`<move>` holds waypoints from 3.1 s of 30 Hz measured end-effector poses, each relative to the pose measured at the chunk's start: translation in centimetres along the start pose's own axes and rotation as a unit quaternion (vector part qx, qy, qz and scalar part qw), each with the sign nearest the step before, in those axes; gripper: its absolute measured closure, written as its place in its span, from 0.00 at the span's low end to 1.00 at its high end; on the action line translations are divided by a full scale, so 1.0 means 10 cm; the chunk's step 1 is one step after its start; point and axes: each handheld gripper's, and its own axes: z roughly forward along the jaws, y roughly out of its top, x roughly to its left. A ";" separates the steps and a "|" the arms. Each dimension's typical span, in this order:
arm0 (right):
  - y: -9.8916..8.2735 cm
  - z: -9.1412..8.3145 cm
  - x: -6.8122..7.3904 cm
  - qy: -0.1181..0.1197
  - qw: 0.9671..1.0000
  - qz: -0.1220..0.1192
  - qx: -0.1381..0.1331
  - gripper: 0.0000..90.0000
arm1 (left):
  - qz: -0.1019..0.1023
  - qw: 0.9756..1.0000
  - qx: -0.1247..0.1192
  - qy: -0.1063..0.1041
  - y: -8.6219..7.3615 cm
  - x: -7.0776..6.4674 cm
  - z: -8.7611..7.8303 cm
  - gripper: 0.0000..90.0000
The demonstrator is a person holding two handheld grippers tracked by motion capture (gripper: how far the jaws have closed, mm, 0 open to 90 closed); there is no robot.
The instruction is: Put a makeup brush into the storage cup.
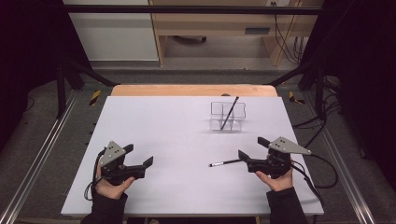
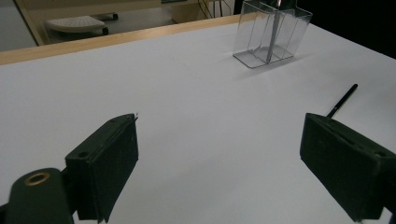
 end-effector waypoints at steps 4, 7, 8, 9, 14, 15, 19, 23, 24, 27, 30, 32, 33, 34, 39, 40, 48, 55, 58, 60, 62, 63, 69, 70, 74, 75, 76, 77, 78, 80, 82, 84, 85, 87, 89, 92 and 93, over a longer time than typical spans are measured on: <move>-0.01 -0.01 0.00 0.000 1.000 -0.002 0.006 0.11 | 0.000 1.000 0.004 0.000 -0.01 0.00 0.02 0.12; -0.01 0.00 0.00 0.004 1.000 0.000 0.006 0.11 | -0.001 1.000 0.004 0.000 -0.02 0.01 0.02 0.12; -0.01 0.01 0.00 0.004 1.000 -0.003 0.010 0.11 | -0.002 1.000 0.004 0.000 -0.02 0.01 0.01 0.12; -0.02 0.01 0.00 0.004 1.000 -0.002 0.011 0.11 | -0.002 1.000 0.003 0.001 -0.02 0.01 0.01 0.12; -0.03 0.04 0.01 0.008 1.000 -0.006 0.016 0.12 | 0.000 1.000 0.005 0.000 -0.02 0.01 0.02 0.12; -0.04 0.06 0.01 0.007 1.000 -0.007 0.018 0.12 | 0.001 1.000 0.006 0.001 -0.02 0.01 0.03 0.12; -0.06 0.11 0.02 0.008 0.999 -0.012 0.036 0.12 | 0.000 1.000 0.004 0.002 -0.01 0.01 0.01 0.12; -0.08 0.17 0.03 0.010 0.999 -0.015 0.051 0.13 | 0.001 1.000 0.005 0.003 -0.02 0.01 0.02 0.12; -0.09 0.19 0.03 0.007 0.998 -0.016 0.057 0.13 | 0.001 1.000 0.006 0.003 -0.02 0.01 0.02 0.12; -0.12 0.24 0.03 0.004 0.997 -0.021 0.072 0.13 | 0.003 1.000 0.008 0.003 -0.02 0.01 0.03 0.12; -0.13 0.29 0.03 0.006 0.997 -0.022 0.080 0.13 | 0.004 1.000 0.008 0.003 -0.02 0.01 0.03 0.12; -0.15 0.32 0.03 0.008 0.996 -0.021 0.086 0.13 | 0.004 1.000 0.009 0.003 -0.03 0.01 0.04 0.12; -0.16 0.33 0.04 0.008 0.996 -0.021 0.091 0.13 | 0.005 1.000 0.010 0.004 -0.03 0.01 0.04 0.12; -0.17 0.35 0.04 0.009 0.995 -0.023 0.095 0.13 | 0.005 1.000 0.011 0.004 -0.03 0.01 0.04 0.12; -0.23 0.46 0.05 0.006 0.993 -0.030 0.116 0.13 | 0.004 1.000 0.010 0.004 -0.03 0.01 0.04 0.12; -0.24 0.48 0.05 0.006 0.992 -0.030 0.120 0.13 | 0.004 1.000 0.010 0.004 -0.03 0.01 0.04 0.12; -0.31 0.64 0.04 0.012 0.990 -0.024 0.142 0.15 | 0.007 1.000 0.010 0.004 -0.02 0.00 0.04 0.12; -0.37 0.74 0.04 0.018 0.986 -0.031 0.164 0.16 | 0.008 1.000 0.012 0.004 -0.03 0.00 0.05 0.12; -0.39 0.75 0.05 0.022 0.983 -0.033 0.178 0.16 | 0.009 1.000 0.012 0.004 -0.03 -0.01 0.05 0.12; -0.42 0.77 0.06 0.022 0.981 -0.039 0.189 0.16 | 0.011 1.000 0.012 0.004 -0.02 -0.01 0.05 0.12; -0.43 0.79 0.06 0.023 0.980 -0.042 0.193 0.16 | 0.013 1.000 0.011 0.003 -0.02 -0.02 0.04 0.12; -0.44 0.79 0.06 0.025 0.979 -0.042 0.197 0.16 | 0.014 1.000 0.010 0.002 -0.02 -0.03 0.04 0.12; -0.45 0.84 0.09 0.029 0.977 -0.050 0.205 0.17 | 0.015 1.000 0.014 0.001 -0.02 -0.03 0.06 0.12; -0.45 0.84 0.09 0.030 0.977 -0.053 0.205 0.17 | 0.016 1.000 0.014 0.001 -0.02 -0.04 0.06 0.12; -0.47 0.87 0.11 0.032 0.976 -0.055 0.208 0.17 | 0.017 1.000 0.013 0.000 -0.02 -0.04 0.06 0.12; -0.47 0.88 0.11 0.033 0.975 -0.058 0.211 0.17 | 0.017 1.000 0.013 0.000 -0.02 -0.04 0.06 0.12; -0.48 0.89 0.11 0.033 0.975 -0.058 0.211 0.18 | 0.017 1.000 0.014 0.001 -0.02 -0.04 0.06 0.12; -0.48 0.90 0.11 0.033 0.975 -0.058 0.213 0.18 | 0.016 1.000 0.014 0.000 -0.02 -0.04 0.06 0.12; -0.49 0.91 0.10 0.033 0.974 -0.058 0.215 0.18 | 0.016 1.000 0.014 0.000 -0.02 -0.04 0.06 0.12; -0.50 0.93 0.10 0.033 0.974 -0.059 0.218 0.19 | 0.016 1.000 0.014 0.000 -0.02 -0.04 0.06 0.12; -0.51 0.95 0.09 0.032 0.973 -0.058 0.220 0.20 | 0.016 1.000 0.014 0.000 -0.02 -0.04 0.06 0.12; -0.52 0.97 0.09 0.031 0.972 -0.060 0.223 0.22 | 0.016 1.000 0.014 0.000 -0.02 -0.04 0.06 0.12; -0.53 0.97 0.09 0.033 0.972 -0.061 0.226 0.23 | 0.016 1.000 0.014 0.000 -0.03 -0.04 0.06 0.12; -0.53 0.98 0.09 0.032 0.971 -0.064 0.226 0.25 | 0.016 1.000 0.014 0.000 -0.03 -0.04 0.07 0.12; -0.54 0.98 0.09 0.030 0.971 -0.066 0.229 0.27 | 0.015 1.000 0.015 0.000 -0.03 -0.04 0.07 0.12; -0.54 0.97 0.09 0.022 0.971 -0.069 0.228 0.33 | 0.015 1.000 0.015 0.000 -0.03 -0.04 0.07 0.12; -0.54 0.97 0.09 0.018 0.971 -0.071 0.227 0.35 | 0.014 1.000 0.015 -0.001 -0.03 -0.04 0.07 0.12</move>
